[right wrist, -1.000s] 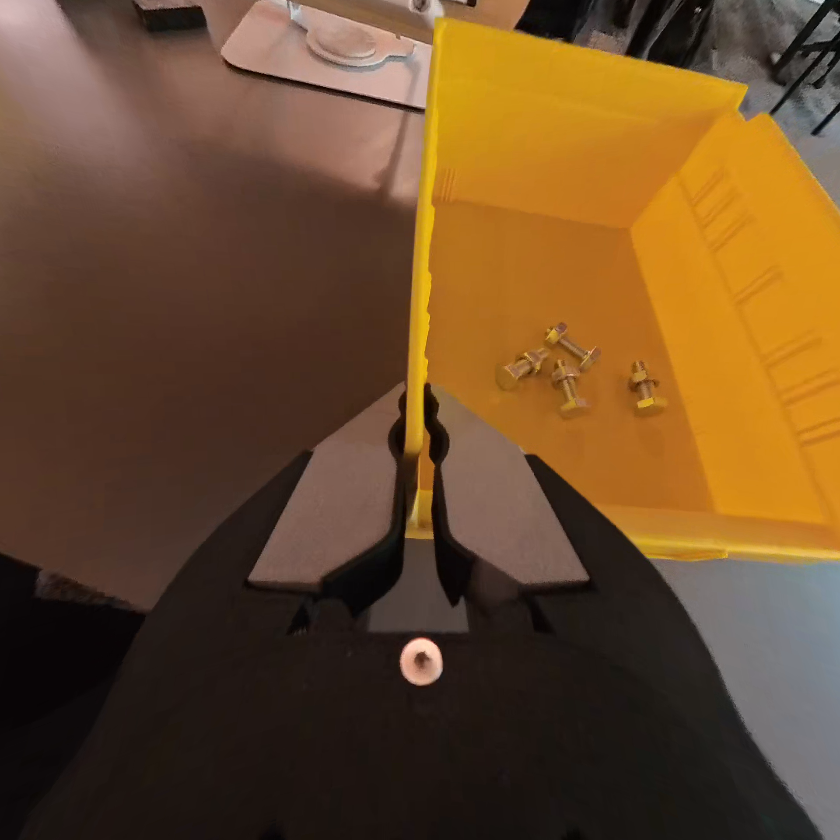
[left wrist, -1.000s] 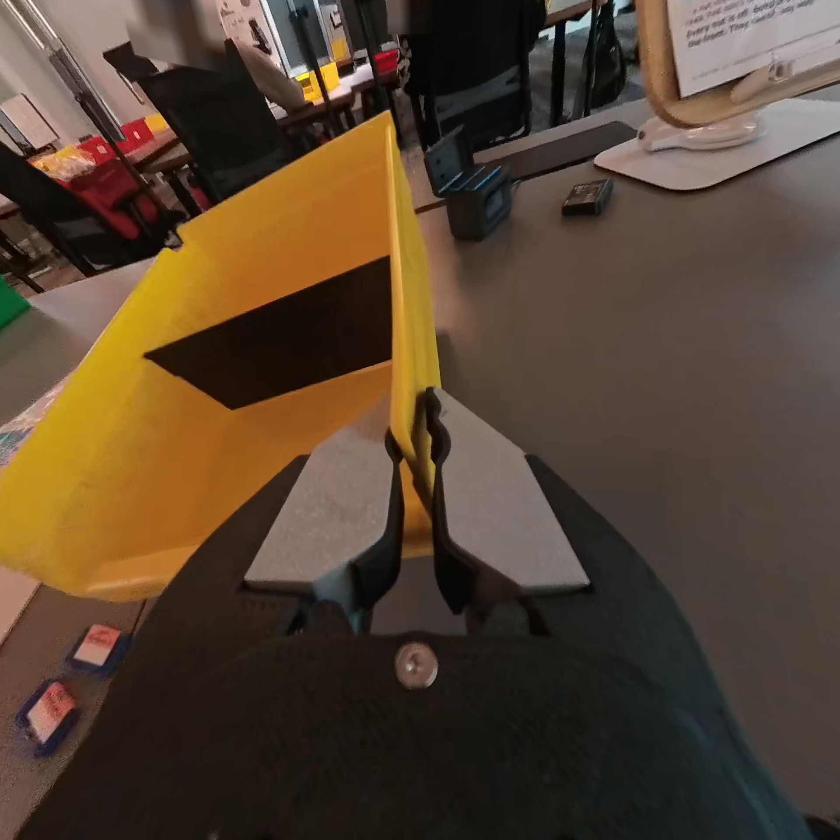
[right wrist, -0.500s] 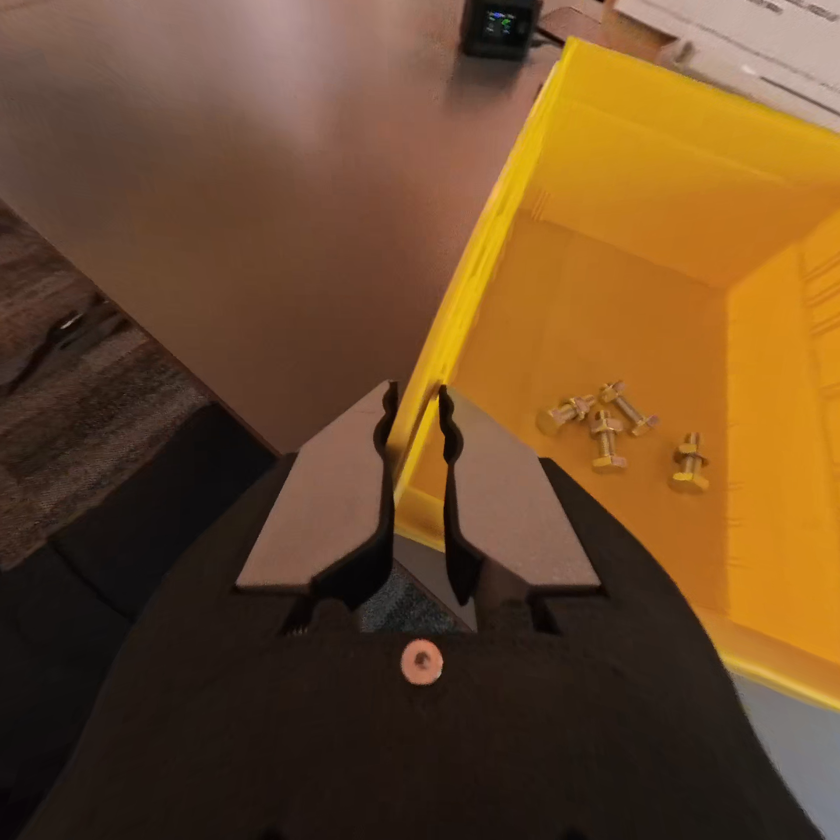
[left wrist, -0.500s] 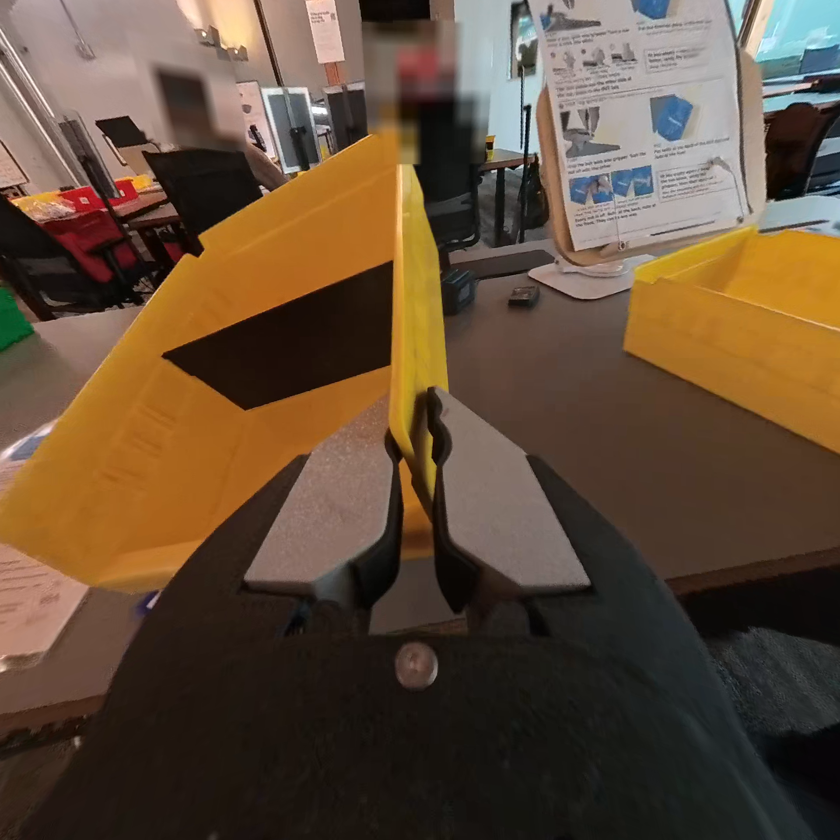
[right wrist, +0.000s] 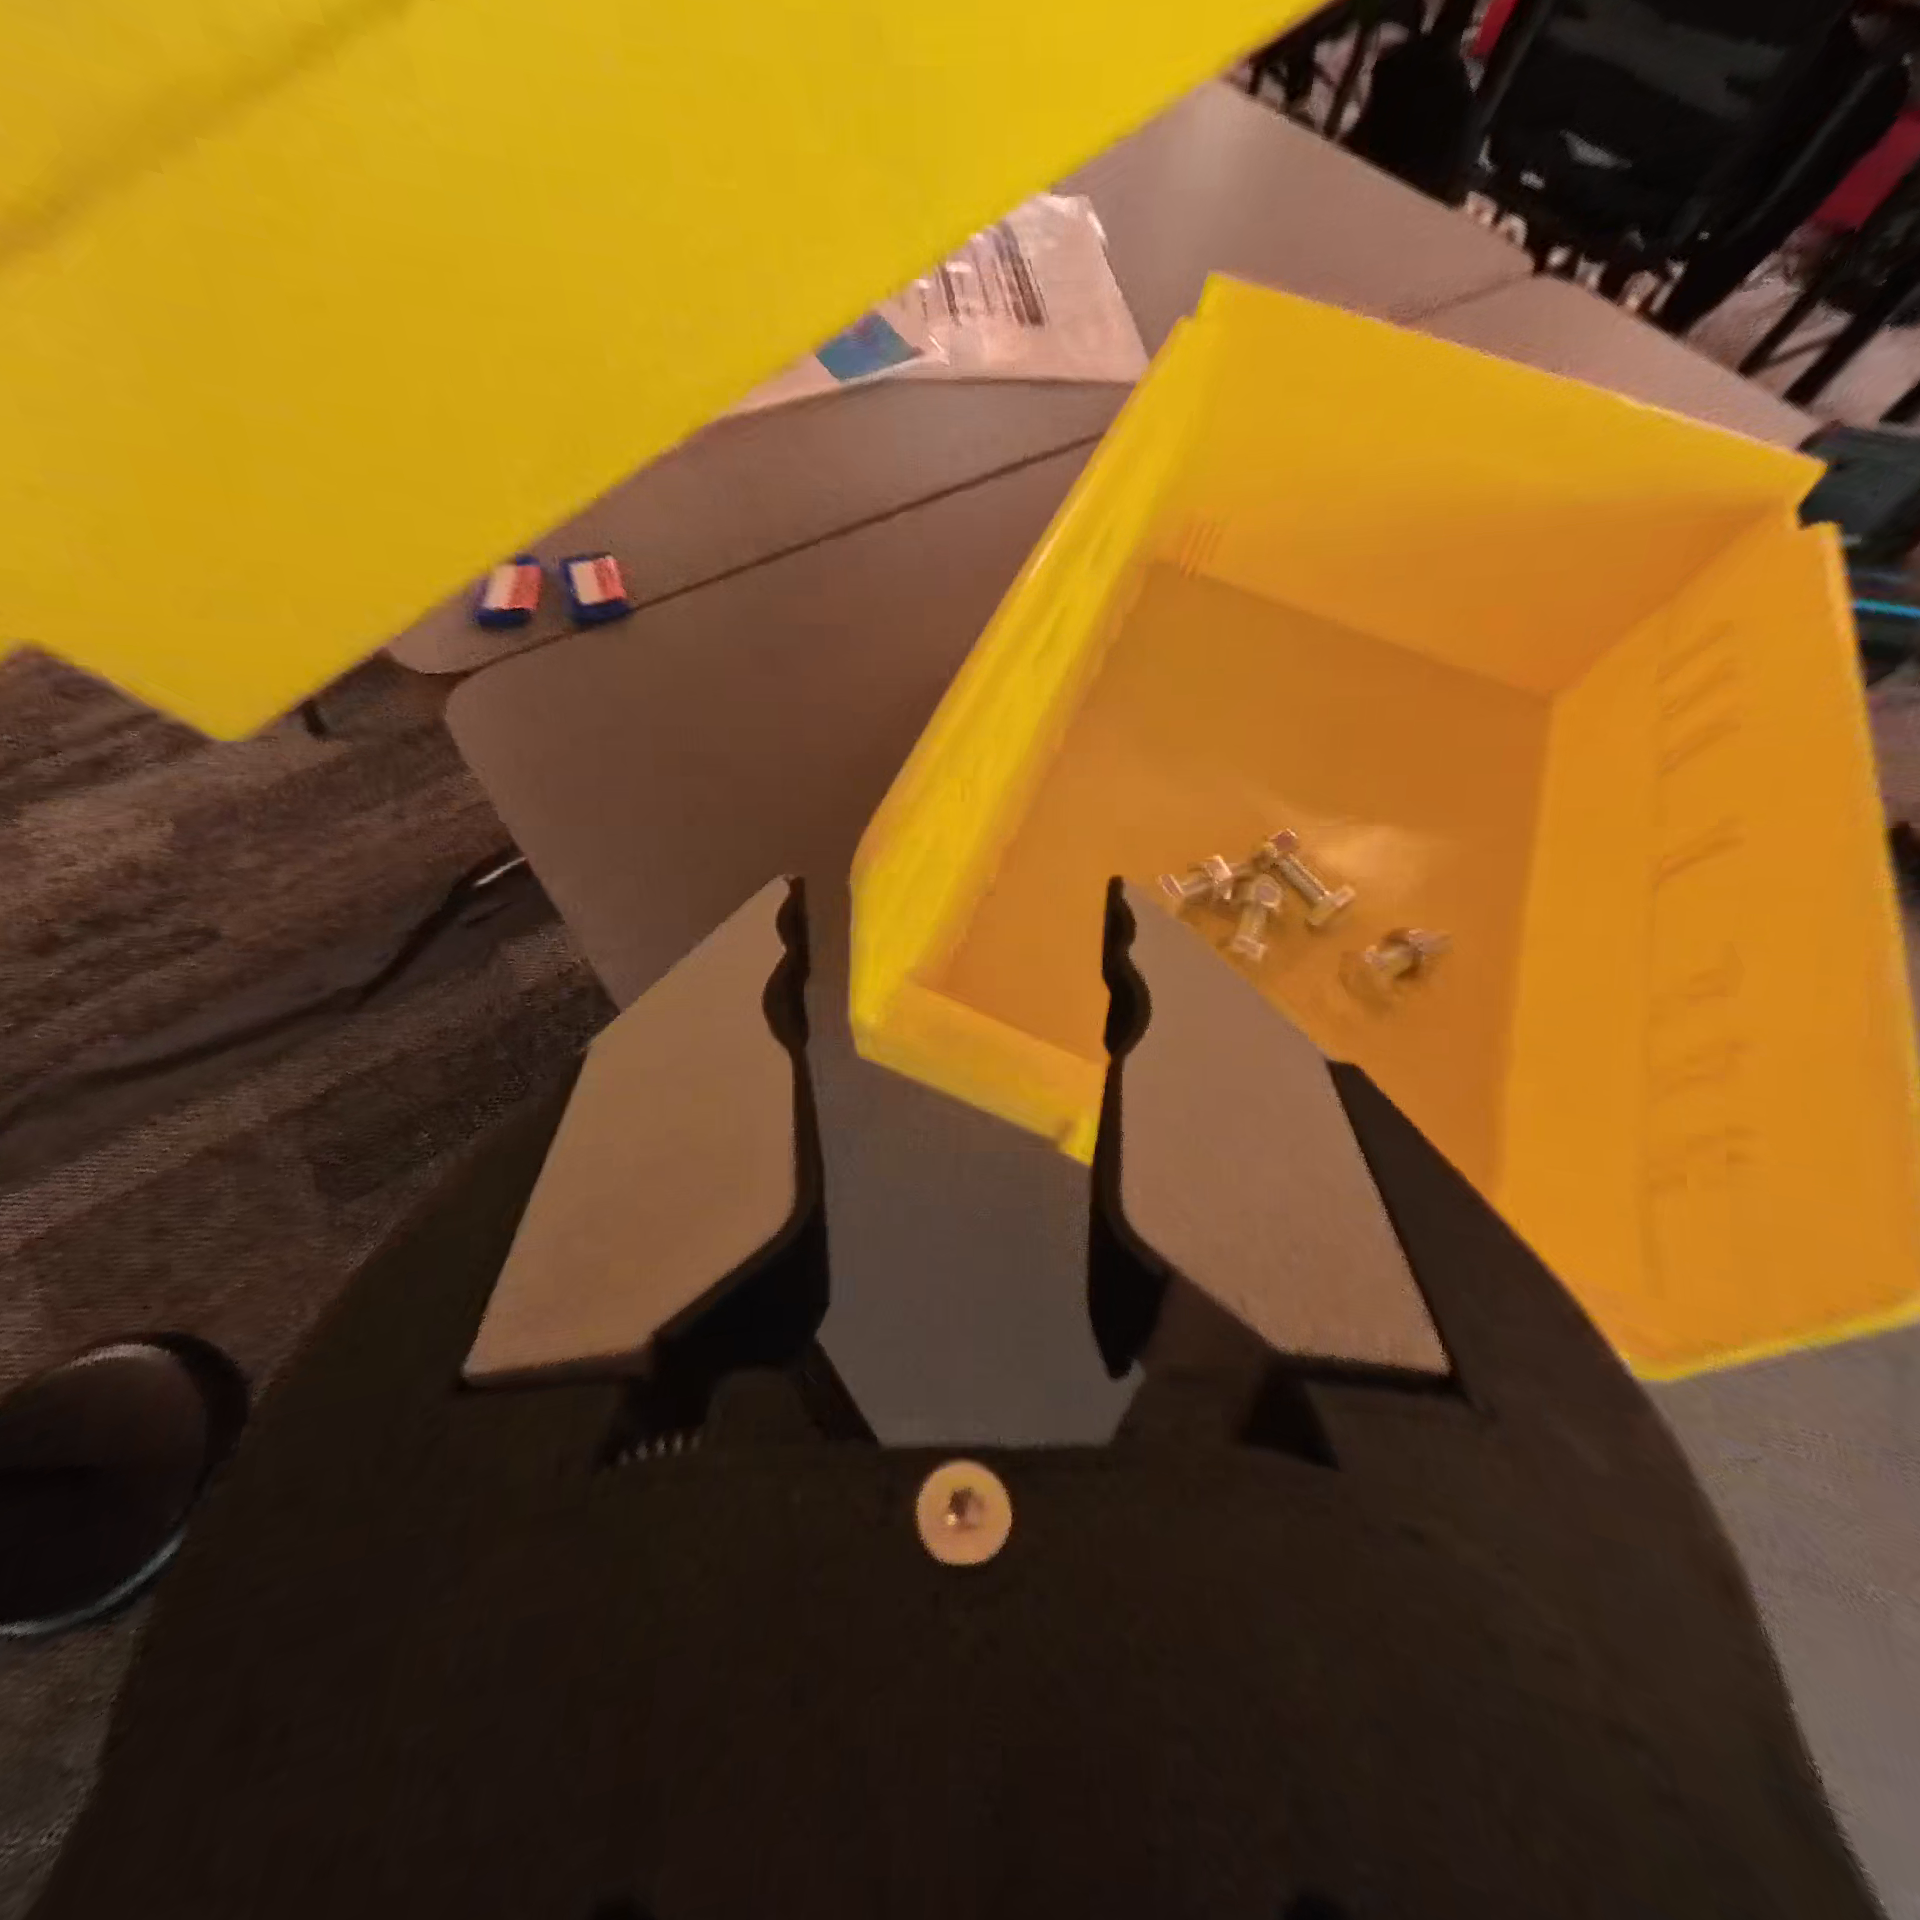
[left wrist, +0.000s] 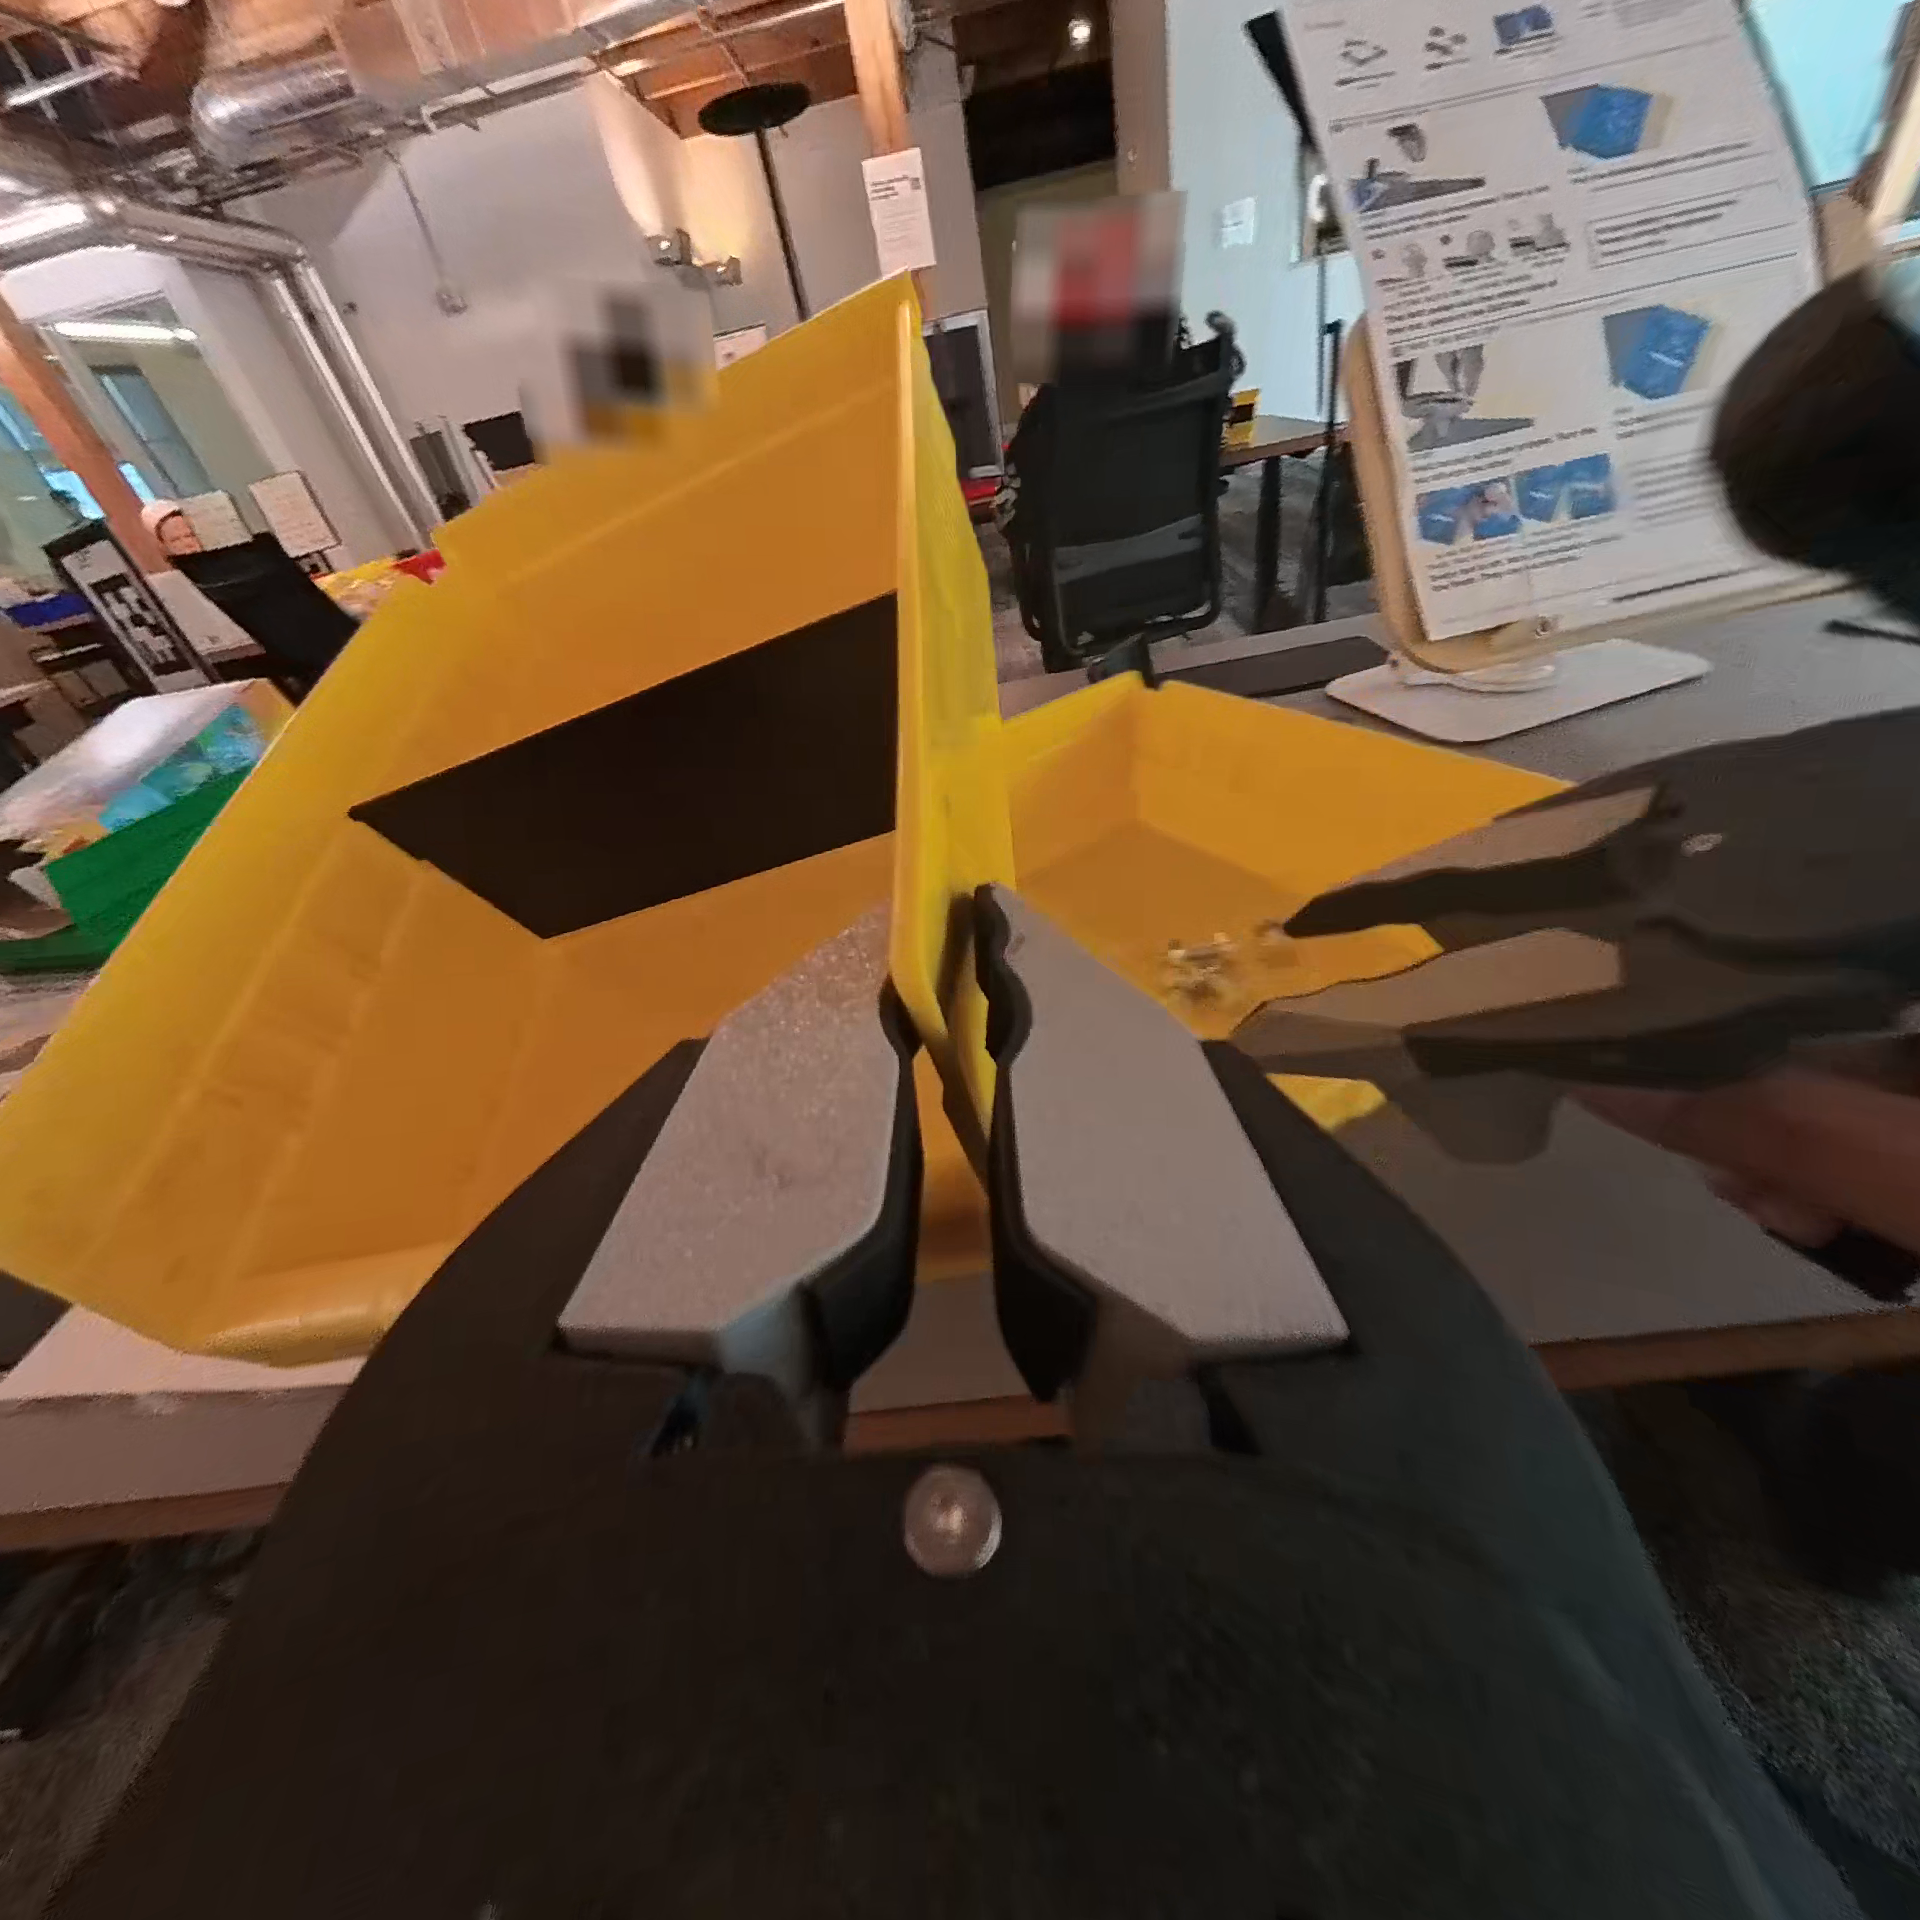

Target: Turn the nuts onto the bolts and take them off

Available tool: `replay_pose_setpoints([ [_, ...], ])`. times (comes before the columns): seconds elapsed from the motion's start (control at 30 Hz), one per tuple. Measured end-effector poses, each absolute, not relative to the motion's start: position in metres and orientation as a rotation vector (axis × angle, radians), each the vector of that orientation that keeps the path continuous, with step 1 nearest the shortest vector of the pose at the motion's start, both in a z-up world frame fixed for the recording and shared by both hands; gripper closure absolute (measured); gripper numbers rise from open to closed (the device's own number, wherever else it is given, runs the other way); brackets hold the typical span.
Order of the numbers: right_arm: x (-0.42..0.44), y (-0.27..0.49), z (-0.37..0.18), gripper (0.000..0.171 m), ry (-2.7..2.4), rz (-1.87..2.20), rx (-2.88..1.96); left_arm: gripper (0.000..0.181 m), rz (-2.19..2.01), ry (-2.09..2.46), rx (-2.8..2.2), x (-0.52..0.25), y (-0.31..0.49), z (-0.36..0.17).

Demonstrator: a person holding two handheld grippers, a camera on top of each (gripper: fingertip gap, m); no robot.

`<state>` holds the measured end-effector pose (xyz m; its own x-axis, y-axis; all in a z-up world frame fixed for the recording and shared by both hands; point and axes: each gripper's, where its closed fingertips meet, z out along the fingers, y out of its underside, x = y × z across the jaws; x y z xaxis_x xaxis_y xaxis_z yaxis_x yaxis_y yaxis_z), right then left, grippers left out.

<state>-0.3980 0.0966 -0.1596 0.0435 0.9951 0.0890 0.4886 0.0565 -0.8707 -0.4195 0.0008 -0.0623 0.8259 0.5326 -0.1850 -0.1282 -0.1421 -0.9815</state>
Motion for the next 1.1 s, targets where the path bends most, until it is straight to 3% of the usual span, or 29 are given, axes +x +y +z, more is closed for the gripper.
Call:
replay_pose_setpoints([
  [0.1,-0.339,0.083,-0.142,0.116,-1.650,0.937,-1.437,0.178,0.524,-0.265,-1.627,-0.389,0.010,-0.051],
  [0.17,-0.280,0.091,-0.146,0.130,-1.737,0.969,-1.400,0.179,0.458,-0.175,-1.634,-0.355,0.018,-0.036],
  [0.37,-0.110,0.211,-0.167,0.129,-1.641,0.784,-1.523,0.178,0.250,0.237,-1.622,-0.200,0.092,-0.011],
  [0.5,-0.023,0.250,-0.178,0.121,-1.507,0.837,-1.578,0.178,0.093,0.437,-1.732,-0.098,0.179,-0.040],
  [0.6,0.028,0.283,-0.193,0.123,-1.401,0.730,-1.635,0.178,0.055,0.491,-1.829,-0.042,0.252,-0.092],
  [0.73,0.068,0.316,-0.201,0.120,-1.328,0.660,-1.708,0.178,0.125,0.512,-1.980,0.008,0.323,-0.169],
  [0.87,0.080,0.341,-0.197,0.123,-1.205,0.683,-1.719,0.177,0.075,0.508,-2.049,0.041,0.365,-0.202],
  [1.03,0.077,0.353,-0.203,0.118,-1.178,0.624,-1.734,0.136,-0.205,0.440,-2.033,0.034,0.333,-0.176],
  [1.1,0.063,0.339,-0.194,0.121,-1.195,0.644,-1.690,0.136,-0.211,0.457,-2.013,0.007,0.298,-0.166],
])
